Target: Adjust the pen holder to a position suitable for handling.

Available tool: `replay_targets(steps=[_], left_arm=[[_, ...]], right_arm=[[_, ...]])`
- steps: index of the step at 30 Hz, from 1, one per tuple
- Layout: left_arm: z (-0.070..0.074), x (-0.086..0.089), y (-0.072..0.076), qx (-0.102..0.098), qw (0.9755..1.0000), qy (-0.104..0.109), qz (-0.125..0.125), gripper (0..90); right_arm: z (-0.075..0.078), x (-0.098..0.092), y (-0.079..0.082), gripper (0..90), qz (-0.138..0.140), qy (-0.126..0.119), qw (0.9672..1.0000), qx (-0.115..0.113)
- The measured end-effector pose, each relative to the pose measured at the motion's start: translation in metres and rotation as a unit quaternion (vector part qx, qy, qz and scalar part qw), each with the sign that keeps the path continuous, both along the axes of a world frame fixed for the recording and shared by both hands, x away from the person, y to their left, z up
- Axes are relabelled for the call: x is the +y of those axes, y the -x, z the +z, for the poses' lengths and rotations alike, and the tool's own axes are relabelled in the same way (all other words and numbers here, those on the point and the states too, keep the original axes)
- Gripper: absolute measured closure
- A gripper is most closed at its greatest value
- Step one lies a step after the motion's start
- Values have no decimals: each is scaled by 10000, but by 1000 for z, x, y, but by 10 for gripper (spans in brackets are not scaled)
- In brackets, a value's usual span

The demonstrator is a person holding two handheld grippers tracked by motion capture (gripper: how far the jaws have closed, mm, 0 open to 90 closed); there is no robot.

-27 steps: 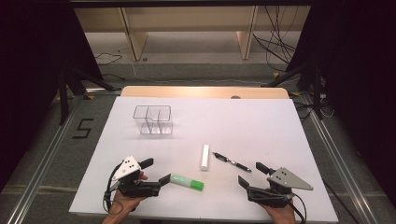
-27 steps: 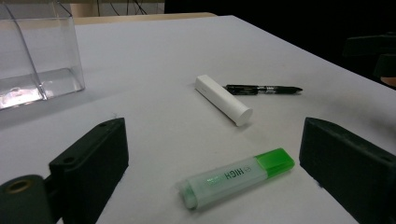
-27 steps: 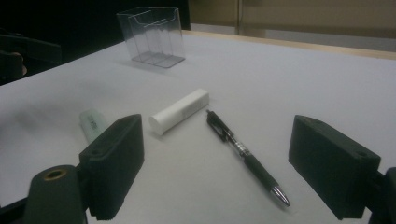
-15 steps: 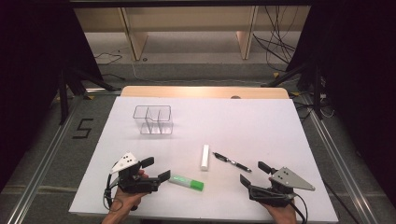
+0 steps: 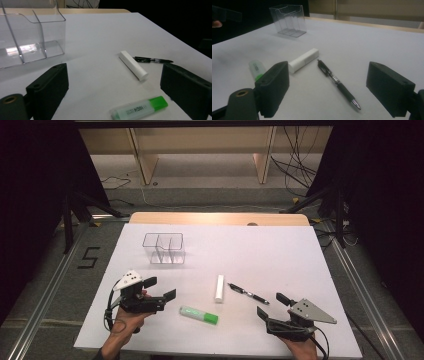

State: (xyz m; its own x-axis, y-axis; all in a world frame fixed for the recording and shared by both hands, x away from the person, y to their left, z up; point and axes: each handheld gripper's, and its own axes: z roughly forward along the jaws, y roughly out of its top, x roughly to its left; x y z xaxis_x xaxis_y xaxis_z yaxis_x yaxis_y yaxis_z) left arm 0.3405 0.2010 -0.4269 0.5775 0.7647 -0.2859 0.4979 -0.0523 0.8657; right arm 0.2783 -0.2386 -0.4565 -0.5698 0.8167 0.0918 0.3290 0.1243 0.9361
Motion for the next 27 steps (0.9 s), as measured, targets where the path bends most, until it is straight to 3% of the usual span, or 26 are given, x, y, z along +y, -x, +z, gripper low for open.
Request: replay_targets(steps=[3,6,9,14,16,18,19,22,26,27], left_arm=[[4,3,-9,-14,9997,-225,74,79],[8,11,-19,49,9996,-106,247,79],[11,17,-29,84,9988,-303,383,79],[15,27,-42,101,9972,-429,605,80],[11,29,-47,208,9968,-413,645,94],[9,28,-50,226,9952,-738,610,88],[9,30,-52,192,9944,-790,673,88],[9,40,-62,250,9935,-682,873,95],[11,55,-72,231,9911,-745,1080,149],[12,66,-78,159,9885,-835,1249,172]], right_arm=[[0,0,0,195,7,-23,10000,-27],[0,-1,0,194,0,-38,10000,-21],[0,-1,0,194,-1,-36,10000,-15],[0,-1,0,195,-10,-42,10000,-11],[0,-1,0,196,-5,-49,10000,-13],[0,-1,0,196,-6,-44,10000,-5],[0,-1,0,196,-4,-36,10000,-5],[0,-1,0,197,0,-33,10000,-10],[-1,-1,-1,198,9,-37,10000,-17],[-1,-1,-1,200,10,-34,10000,-13]])
